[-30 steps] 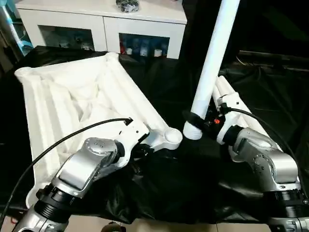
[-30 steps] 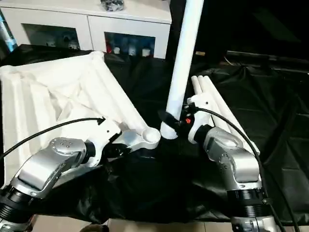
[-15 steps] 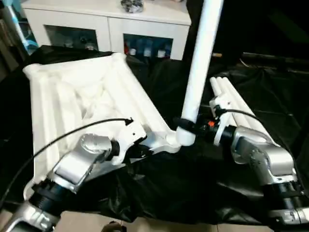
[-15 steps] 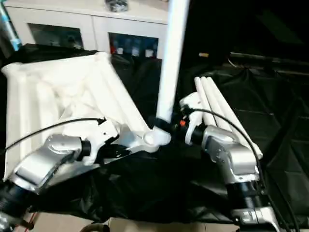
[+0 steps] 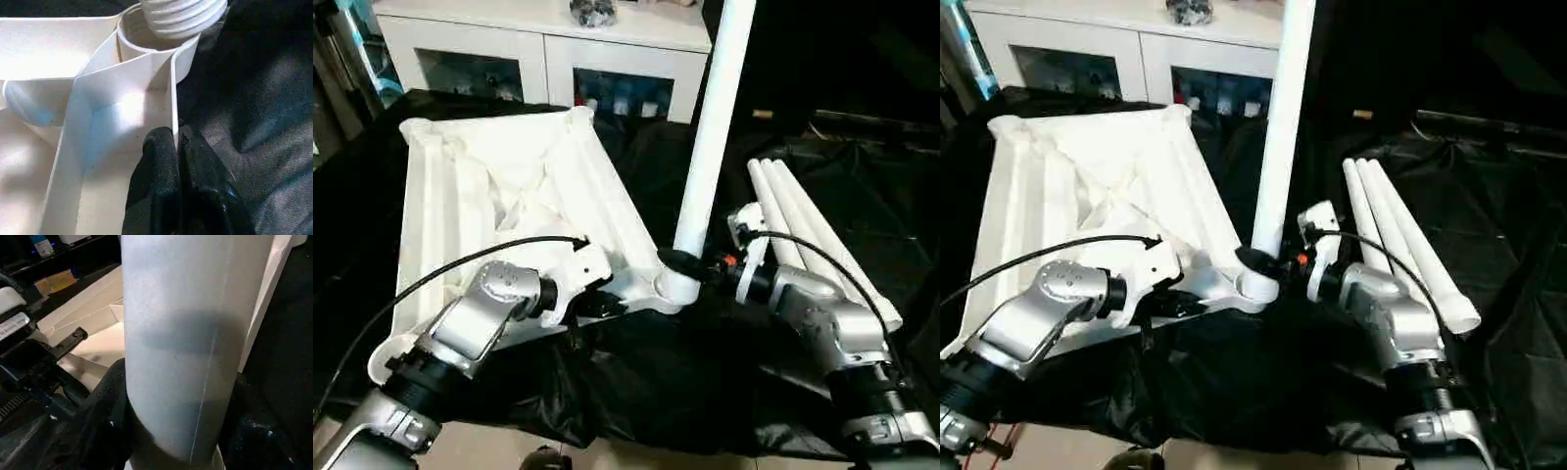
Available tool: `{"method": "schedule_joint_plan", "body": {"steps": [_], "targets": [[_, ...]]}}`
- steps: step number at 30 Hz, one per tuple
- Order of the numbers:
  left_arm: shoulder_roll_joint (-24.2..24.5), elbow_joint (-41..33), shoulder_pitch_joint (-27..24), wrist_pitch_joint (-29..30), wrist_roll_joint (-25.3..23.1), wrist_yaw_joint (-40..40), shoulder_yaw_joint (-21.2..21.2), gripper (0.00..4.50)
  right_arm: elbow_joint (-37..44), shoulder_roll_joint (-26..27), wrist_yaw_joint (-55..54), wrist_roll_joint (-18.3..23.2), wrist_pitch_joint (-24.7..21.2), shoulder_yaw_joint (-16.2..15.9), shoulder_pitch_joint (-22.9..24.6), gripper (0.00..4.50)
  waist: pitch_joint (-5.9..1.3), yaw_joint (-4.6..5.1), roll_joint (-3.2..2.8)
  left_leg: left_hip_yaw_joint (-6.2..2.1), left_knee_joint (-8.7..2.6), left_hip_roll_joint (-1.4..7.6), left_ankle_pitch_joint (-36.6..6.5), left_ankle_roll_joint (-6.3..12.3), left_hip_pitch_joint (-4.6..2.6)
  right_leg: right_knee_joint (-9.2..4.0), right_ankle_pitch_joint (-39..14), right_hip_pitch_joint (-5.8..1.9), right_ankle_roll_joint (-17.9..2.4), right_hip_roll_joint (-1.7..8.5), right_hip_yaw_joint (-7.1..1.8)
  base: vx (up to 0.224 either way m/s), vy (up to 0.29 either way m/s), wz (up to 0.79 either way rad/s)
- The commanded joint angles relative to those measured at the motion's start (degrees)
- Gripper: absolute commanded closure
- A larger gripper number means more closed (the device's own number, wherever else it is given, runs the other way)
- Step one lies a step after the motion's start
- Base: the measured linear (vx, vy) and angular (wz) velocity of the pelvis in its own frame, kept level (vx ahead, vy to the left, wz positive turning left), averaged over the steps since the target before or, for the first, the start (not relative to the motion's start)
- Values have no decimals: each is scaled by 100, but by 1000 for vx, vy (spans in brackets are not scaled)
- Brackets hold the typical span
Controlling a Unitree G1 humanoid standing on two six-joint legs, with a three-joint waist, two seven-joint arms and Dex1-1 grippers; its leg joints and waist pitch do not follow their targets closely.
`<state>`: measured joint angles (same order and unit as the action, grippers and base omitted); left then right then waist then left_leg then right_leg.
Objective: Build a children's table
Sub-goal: Insert table leg to table base
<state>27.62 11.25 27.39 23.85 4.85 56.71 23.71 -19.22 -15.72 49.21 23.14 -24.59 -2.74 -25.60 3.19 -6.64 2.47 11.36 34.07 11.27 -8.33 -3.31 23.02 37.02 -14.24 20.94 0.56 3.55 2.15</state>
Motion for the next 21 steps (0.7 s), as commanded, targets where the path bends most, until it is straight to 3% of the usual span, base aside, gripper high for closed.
{"method": "schedule_joint_plan", "body": {"steps": [1,7,17,19,20,21], "targets": [[-80,-62,99,-100,68,162,62,450,-210,28,-34,-58,157,77,-140,262,-388,26,-32,-119,-399,238,-1067,-96,-227,-445,-313,-96,-1135,454,-221,0,0,0],[-76,-100,50,-122,50,187,47,450,-690,220,-116,-64,400,168,-260,262,-402,27,-33,-115,-391,233,-953,-56,-219,-415,-25,-111,-1213,446,-215,0,0,0],[-61,-121,-1,-135,-19,162,4,450,-1098,398,-163,-121,753,253,-212,262,-386,39,-52,-122,-415,242,-1185,-120,-230,-443,-274,-101,-1205,451,-219,0,0,0],[-66,-109,1,-137,-26,142,-16,450,-1112,425,-166,-97,825,312,-128,262,-385,39,-89,-126,-420,246,-1262,-151,-239,-452,-341,-90,-1205,457,-219,0,0,0],[-72,-106,1,-137,-31,124,-26,450,-1112,440,-178,-75,855,349,-78,262,-382,45,-69,-127,-426,247,-1299,-163,-238,-455,-354,-93,-1197,451,-220,0,0,0],[-76,-89,11,-143,-31,119,-34,450,-1123,456,-207,-64,904,383,-27,262,-386,36,-104,-132,-423,247,-1313,-176,-242,-452,-355,-91,-1196,460,-223,0,0,0]]}}
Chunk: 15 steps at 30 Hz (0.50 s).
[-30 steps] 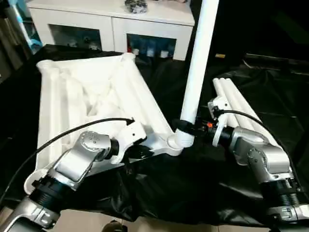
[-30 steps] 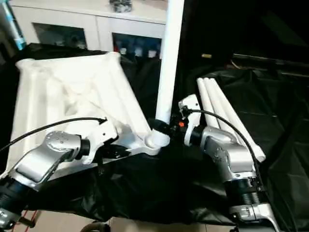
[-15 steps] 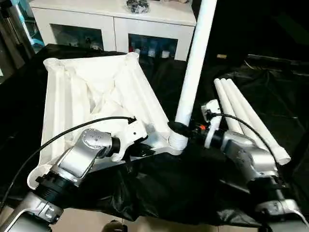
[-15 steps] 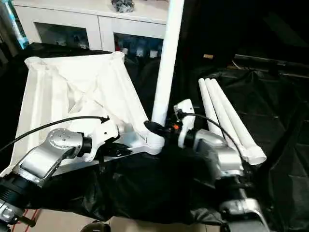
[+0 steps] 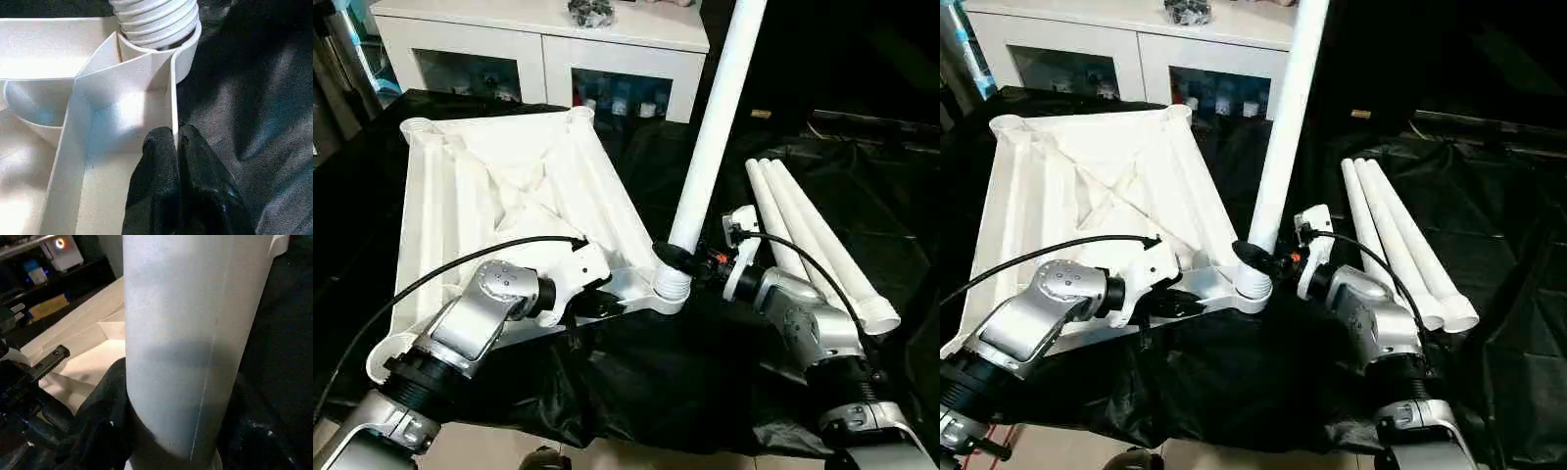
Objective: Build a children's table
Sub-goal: Insert table leg to table base
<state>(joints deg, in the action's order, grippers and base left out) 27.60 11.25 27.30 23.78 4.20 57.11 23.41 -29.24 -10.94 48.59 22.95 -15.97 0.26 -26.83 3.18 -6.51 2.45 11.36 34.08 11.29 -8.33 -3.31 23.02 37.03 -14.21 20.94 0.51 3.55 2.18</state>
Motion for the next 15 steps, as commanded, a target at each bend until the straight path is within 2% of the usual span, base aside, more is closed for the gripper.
{"method": "schedule_joint_plan", "body": {"steps": [1,2,4,5,8,9,11,15], "targets": [[-88,-70,32,-149,27,56,-14,450,-134,-7,-174,-37,95,115,151,262,-384,25,-95,-132,-430,249,-1356,-189,-245,-458,-366,-84,-1186,457,-225,0,0,0],[-92,-62,38,-152,25,52,-17,450,-145,-1,-179,-40,118,124,165,262,-390,29,-87,-136,-434,246,-1346,-190,-244,-449,-336,-92,-1198,448,-219,0,0,0],[-112,-15,68,-165,16,37,-25,450,-204,39,-222,-82,307,157,256,262,-388,26,-143,-138,-433,245,-1381,-217,-246,-451,-306,-79,-1204,451,-222,0,0,0],[-125,14,86,-171,10,34,-27,450,-244,66,-256,-125,460,168,319,262,-382,32,-117,-138,-441,249,-1463,-234,-248,-462,-347,-83,-1203,453,-224,0,0,0],[-159,85,130,-189,-19,30,-27,450,-337,117,-422,-354,1026,154,525,262,-375,30,-167,-150,-456,250,-1686,-301,-264,-486,-534,-62,-1176,459,-226,0,0,0],[-164,97,137,-191,-23,31,-29,450,-339,115,-457,-406,1133,146,561,262,-373,38,-155,-151,-462,251,-1729,-306,-266,-494,-585,-62,-1170,455,-226,0,0,0],[-169,117,148,-199,-30,30,-31,450,-338,99,-521,-515,1294,120,608,262,-367,35,-181,-161,-470,253,-1884,-332,-278,-509,-795,-50,-1157,462,-230,0,0,0],[-179,164,171,-222,-51,31,-30,450,-237,74,-561,-627,1464,72,707,262,-362,44,-178,-169,-486,256,-1987,-348,-279,-527,-889,-42,-1117,455,-234,0,0,0]]}}
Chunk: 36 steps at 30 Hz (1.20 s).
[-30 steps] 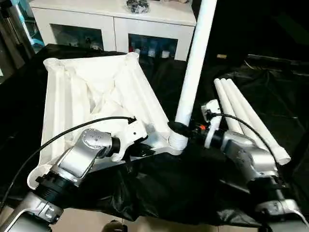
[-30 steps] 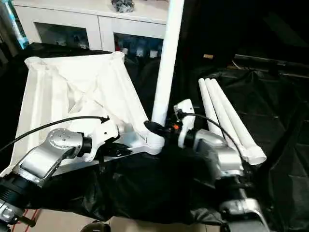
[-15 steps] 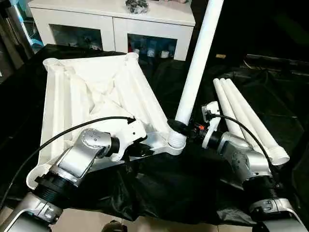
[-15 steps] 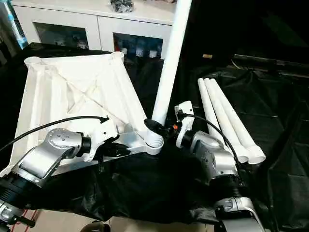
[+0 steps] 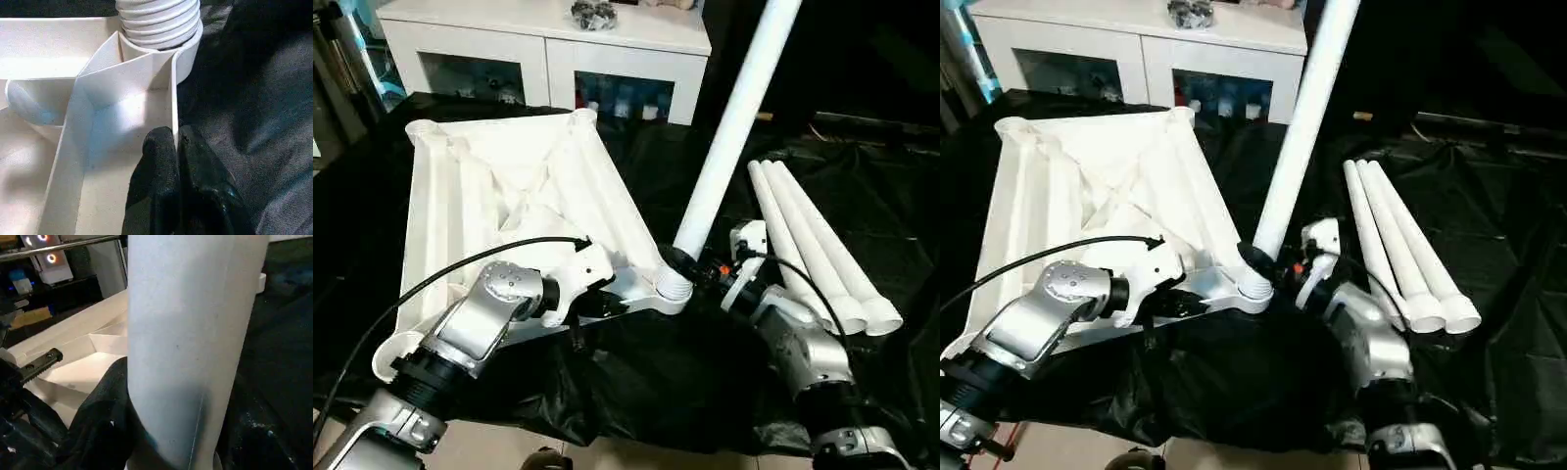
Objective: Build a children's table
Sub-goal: Insert table leg to table base
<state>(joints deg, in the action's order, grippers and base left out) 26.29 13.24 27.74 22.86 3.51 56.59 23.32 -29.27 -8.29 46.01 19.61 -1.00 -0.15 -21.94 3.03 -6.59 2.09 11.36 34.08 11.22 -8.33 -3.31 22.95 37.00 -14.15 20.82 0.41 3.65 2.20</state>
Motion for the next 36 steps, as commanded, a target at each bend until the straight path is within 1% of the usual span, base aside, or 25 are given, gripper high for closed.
{"method": "schedule_joint_plan", "body": {"steps": [1,3,5,7,9,10,12,13,14,17,20,21,24,27,30,32,35,36], "targets": [[-52,-13,139,-142,8,85,-21,450,-203,-196,-302,-316,11,99,246,262,-349,55,-140,-170,-488,262,-2016,-343,-273,-525,-911,-29,-1106,446,-236,0,0,0],[-62,1,145,-148,2,86,-26,450,-179,-200,-299,-340,72,75,276,262,-353,54,-141,-173,-490,264,-1998,-325,-269,-518,-862,-31,-1110,444,-236,0,0,0],[-96,41,159,-171,-24,73,-33,450,-91,-183,-340,-386,225,22,370,262,-348,49,-130,-165,-489,263,-1964,-298,-261,-525,-817,-27,-1103,445,-242,0,0,0],[-106,44,162,-171,-26,65,-36,450,-100,-150,-383,-361,250,56,379,262,-345,52,-124,-168,-494,261,-1979,-279,-256,-528,-859,-32,-1096,449,-241,0,0,0],[-122,49,164,-178,-22,61,-40,450,-188,-60,-476,-244,267,189,347,262,-337,55,-134,-174,-499,263,-2064,-279,-265,-544,-1012,-14,-1094,458,-244,0,0,0],[-123,50,164,-180,-22,60,-40,450,-201,-49,-488,-229,268,205,340,262,-337,55,-134,-174,-499,263,-2064,-279,-265,-544,-1012,-14,-1094,458,-244,0,0,0],[-142,51,153,-200,-24,66,-36,450,-376,95,-660,39,191,462,211,262,-325,71,-139,-184,-509,265,-2291,-309,-279,-574,-1304,10,-1076,473,-248,0,0,0],[-144,50,152,-201,-26,68,-35,450,-402,117,-681,81,172,501,188,262,-326,78,-149,-189,-511,267,-2343,-318,-282,-575,-1355,16,-1082,479,-251,0,0,0],[-147,48,149,-203,-31,71,-35,450,-442,152,-713,145,142,563,152,262,-324,90,-145,-200,-525,268,-2361,-341,-267,-576,-1409,4,-1066,473,-242,0,0,0],[-161,84,166,-229,-61,81,-36,450,-554,214,-777,252,111,657,81,262,-326,105,-157,-198,-524,268,-2346,-352,-266,-575,-1360,18,-1067,476,-244,0,0,0],[-175,115,182,-246,-81,76,-49,450,-598,186,-745,146,219,563,150,262,-326,110,-156,-191,-528,269,-2313,-353,-267,-575,-1309,22,-1060,470,-246,0,0,0],[-182,122,188,-248,-84,69,-53,450,-594,187,-734,142,223,570,210,262,-328,105,-144,-186,-523,268,-2268,-337,-265,-575,-1277,18,-1062,473,-249,0,0,0],[-190,132,194,-257,-95,48,-54,450,-584,176,-743,96,269,552,347,262,-326,95,-155,-183,-528,270,-2222,-313,-262,-580,-1232,17,-1056,472,-249,0,0,0],[-202,135,190,-276,-104,33,-56,450,-594,160,-815,-20,404,484,465,262,-324,77,-159,-187,-536,276,-2267,-320,-267,-591,-1290,24,-1029,476,-249,0,0,0],[-213,141,188,-286,-115,32,-55,450,-596,135,-936,-233,655,405,595,262,-314,78,-158,-190,-543,274,-2366,-330,-273,-612,-1438,37,-996,482,-254,0,0,0],[-213,145,189,-286,-119,34,-52,450,-547,143,-966,-268,717,388,661,262,-310,80,-161,-196,-553,276,-2432,-343,-275,-628,-1546,46,-949,481,-256,0,0,0],[-214,146,191,-286,-126,38,-52,450,-479,143,-995,-298,734,368,708,262,-316,82,-166,-199,-564,279,-2458,-332,-284,-628,-1498,49,-943,475,-254,0,0,0],[-213,141,188,-281,-128,42,-55,450,-442,137,-1004,-310,727,350,729,262,-318,75,-207,-205,-565,278,-2457,-341,-284,-623,-1458,50,-946,477,-255,0,0,0]]}}
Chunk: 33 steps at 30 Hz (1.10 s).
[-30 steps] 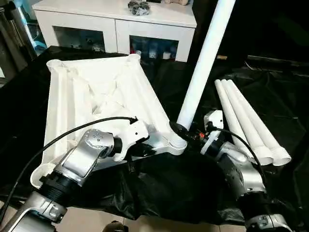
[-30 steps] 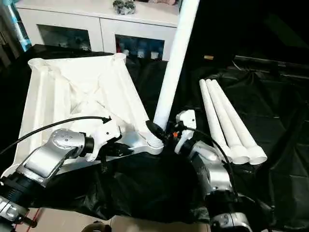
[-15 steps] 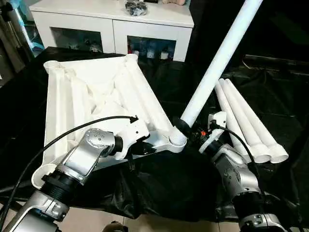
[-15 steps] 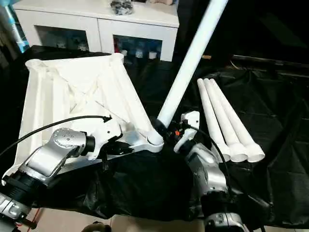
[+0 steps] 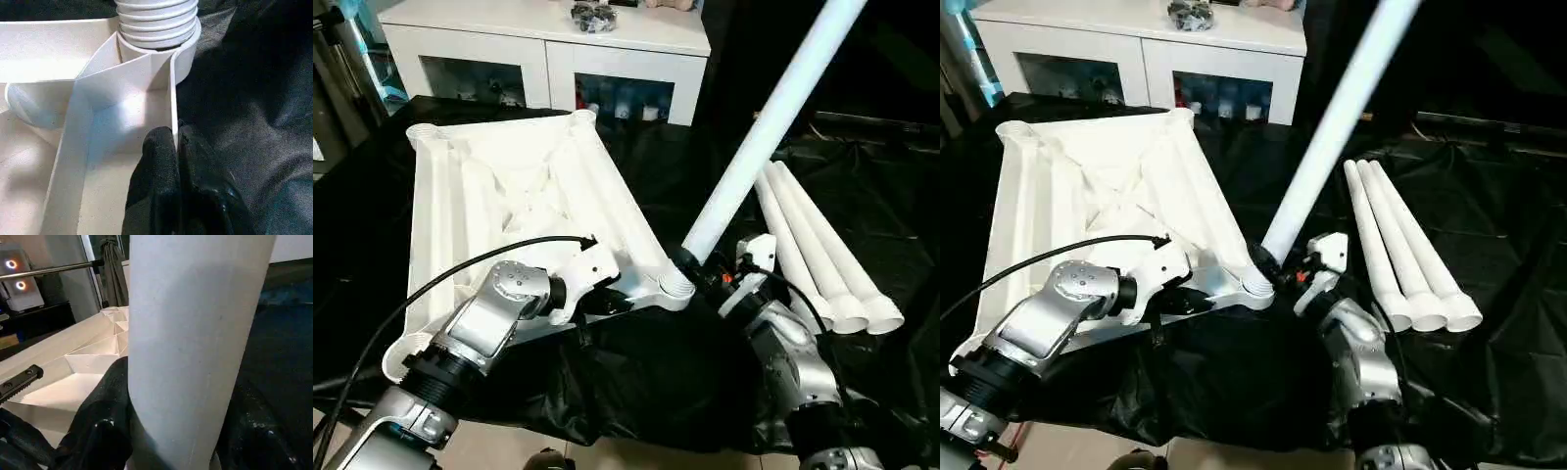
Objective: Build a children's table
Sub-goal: Insert table leg to table base
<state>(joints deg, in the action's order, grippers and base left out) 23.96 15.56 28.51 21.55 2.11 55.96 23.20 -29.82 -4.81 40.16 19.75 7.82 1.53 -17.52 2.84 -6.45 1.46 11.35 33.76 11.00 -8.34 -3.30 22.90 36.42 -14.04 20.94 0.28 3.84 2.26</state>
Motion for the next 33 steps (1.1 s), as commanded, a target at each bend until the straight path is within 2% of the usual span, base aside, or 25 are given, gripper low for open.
{"method": "schedule_joint_plan", "body": {"steps": [1,4,5,7,9,10,11,14,15,22,27,28,33], "targets": [[20,-93,111,-149,9,109,-44,450,-365,-220,-429,-339,-159,163,297,262,-299,71,-130,-199,-539,301,-2458,-340,-278,-571,-1427,37,-933,450,-260,0,0,0],[26,-88,116,-163,-14,124,-35,450,-277,-344,-417,-569,-107,-68,280,262,-306,73,-122,-190,-546,293,-2306,-314,-260,-555,-1196,12,-948,436,-251,0,0,0],[27,-78,120,-174,-27,128,-29,450,-268,-393,-380,-661,-108,-174,247,262,-304,77,-97,-186,-543,292,-2301,-293,-257,-563,-1223,9,-950,444,-255,0,0,0],[34,-67,123,-188,-45,137,-17,450,-272,-442,-335,-764,-134,-281,193,262,-298,72,-108,-189,-542,291,-2332,-290,-256,-572,-1339,13,-924,451,-256,0,0,0],[44,-77,120,-190,-50,154,-5,450,-270,-484,-225,-797,-249,-361,124,262,-291,77,-80,-184,-540,294,-2356,-287,-264,-594,-1509,21,-897,460,-263,0,0,0],[49,-85,116,-189,-49,167,1,450,-273,-495,-158,-779,-322,-378,89,262,-289,75,-95,-193,-543,298,-2382,-287,-264,-598,-1570,27,-884,466,-266,0,0,0],[58,-103,109,-184,-46,193,15,450,-278,-508,-81,-734,-433,-384,45,262,-289,86,-37,-192,-547,299,-2382,-272,-254,-601,-1588,19,-871,458,-261,0,0,0],[78,-136,97,-177,-46,240,38,450,-292,-546,76,-641,-576,-424,-43,262,-293,85,-65,-191,-547,302,-2327,-248,-254,-589,-1524,25,-883,456,-260,0,0,0],[80,-149,94,-175,-53,248,44,450,-312,-578,223,-579,-672,-464,-109,262,-293,89,-27,-186,-547,300,-2316,-234,-249,-590,-1511,18,-888,452,-259,0,0,0],[105,-160,104,-193,-79,320,56,450,-479,-678,962,-222,-1208,-464,-428,262,-308,66,-16,-173,-527,307,-2060,-143,-239,-570,-1295,-3,-961,466,-257,0,0,0],[131,-184,106,-202,-89,368,71,450,-801,-838,1366,-235,-1324,-468,-669,262,-331,48,13,-152,-506,301,-1702,-62,-217,-515,-796,-44,-1072,452,-240,0,0,0],[137,-194,100,-204,-93,371,72,450,-841,-867,1417,-239,-1350,-481,-693,262,-336,39,3,-149,-497,301,-1602,-26,-210,-501,-680,-53,-1095,455,-238,0,0,0],[160,-204,93,-200,-115,359,49,450,-1002,-880,1347,-265,-1267,-416,-760,262,-324,27,25,-147,-504,305,-1647,-27,-213,-516,-848,-51,-1096,466,-234,0,0,0]]}}
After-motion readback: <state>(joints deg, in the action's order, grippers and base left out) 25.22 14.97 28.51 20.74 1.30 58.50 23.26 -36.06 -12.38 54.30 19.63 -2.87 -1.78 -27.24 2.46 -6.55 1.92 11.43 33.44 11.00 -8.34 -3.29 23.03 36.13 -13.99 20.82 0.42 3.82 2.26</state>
